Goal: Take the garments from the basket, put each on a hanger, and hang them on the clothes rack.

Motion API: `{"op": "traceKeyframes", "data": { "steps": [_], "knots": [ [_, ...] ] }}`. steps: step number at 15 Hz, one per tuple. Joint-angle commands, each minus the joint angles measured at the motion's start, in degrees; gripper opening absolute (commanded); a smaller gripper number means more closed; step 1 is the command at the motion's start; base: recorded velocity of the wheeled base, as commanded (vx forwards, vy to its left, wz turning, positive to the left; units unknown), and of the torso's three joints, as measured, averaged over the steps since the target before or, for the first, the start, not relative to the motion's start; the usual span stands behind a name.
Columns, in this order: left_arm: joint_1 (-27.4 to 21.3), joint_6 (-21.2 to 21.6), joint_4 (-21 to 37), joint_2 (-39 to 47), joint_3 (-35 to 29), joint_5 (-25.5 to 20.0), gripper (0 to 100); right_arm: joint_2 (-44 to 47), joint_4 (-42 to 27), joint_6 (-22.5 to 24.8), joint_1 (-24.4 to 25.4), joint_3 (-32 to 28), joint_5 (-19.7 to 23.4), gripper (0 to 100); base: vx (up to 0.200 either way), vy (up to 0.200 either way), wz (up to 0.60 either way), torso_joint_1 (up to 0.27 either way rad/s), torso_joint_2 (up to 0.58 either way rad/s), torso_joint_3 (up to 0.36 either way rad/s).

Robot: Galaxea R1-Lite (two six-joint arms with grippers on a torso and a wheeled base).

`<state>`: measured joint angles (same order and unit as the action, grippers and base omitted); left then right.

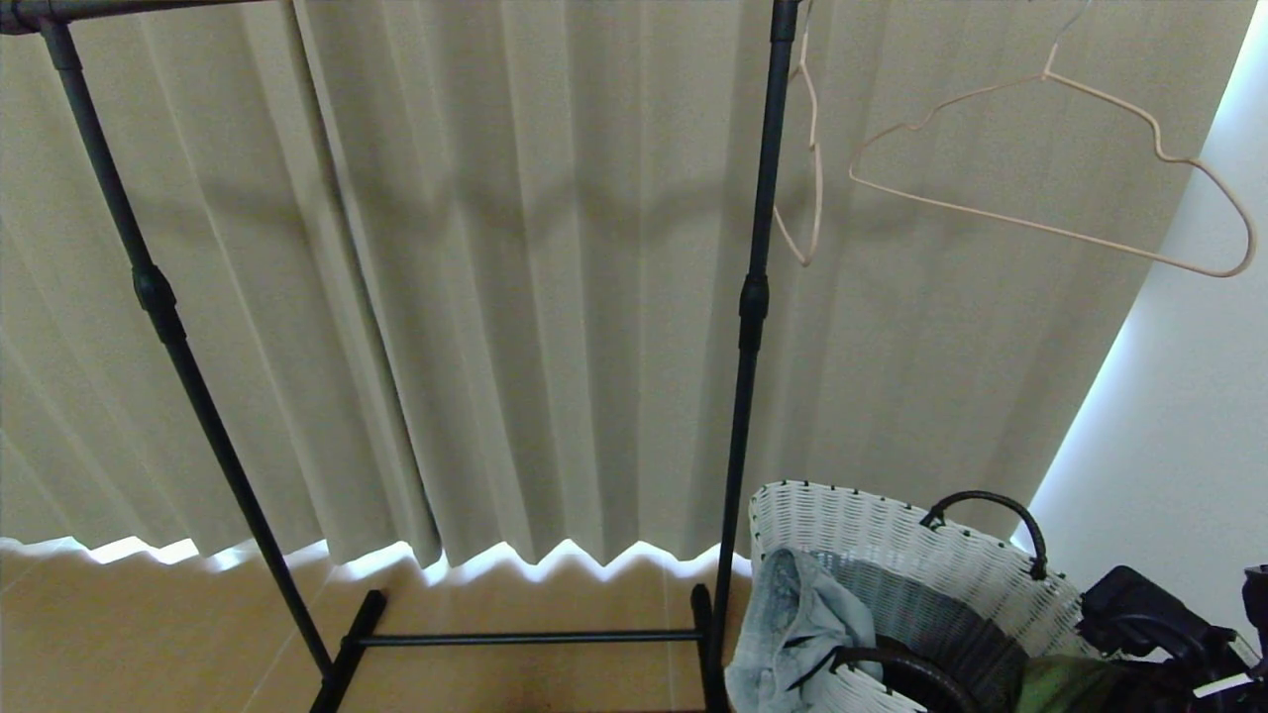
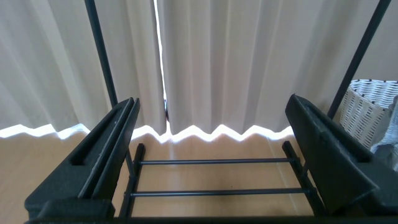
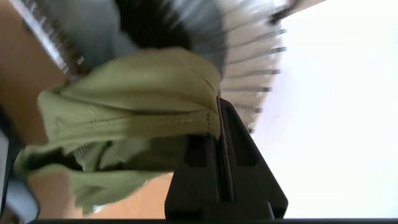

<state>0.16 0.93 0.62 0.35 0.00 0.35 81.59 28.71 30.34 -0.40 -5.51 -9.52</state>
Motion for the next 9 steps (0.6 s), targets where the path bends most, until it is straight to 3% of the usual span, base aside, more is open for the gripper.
{"op": "traceKeyframes", "data": {
  "steps": [1, 4, 9],
  "knots": [
    [0.0, 0.0, 0.0, 0.1, 0.0, 0.0, 100, -7.3, 0.0, 0.0, -3.1, -0.1, 0.4, 0, 0.000, 0.000, 0.00, 0.000, 0.00, 0.000],
    [0.0, 0.0, 0.0, 0.1, 0.0, 0.0, 100, -12.1, 0.0, -1.1, -5.4, -0.3, 0.6, 0, 0.000, 0.000, 0.00, 0.000, 0.00, 0.000],
    [0.0, 0.0, 0.0, 0.1, 0.0, 0.0, 100, -19.4, -0.1, -7.3, -5.4, -3.5, 2.7, 0, 0.000, 0.000, 0.00, 0.000, 0.00, 0.000]
  ]
}}
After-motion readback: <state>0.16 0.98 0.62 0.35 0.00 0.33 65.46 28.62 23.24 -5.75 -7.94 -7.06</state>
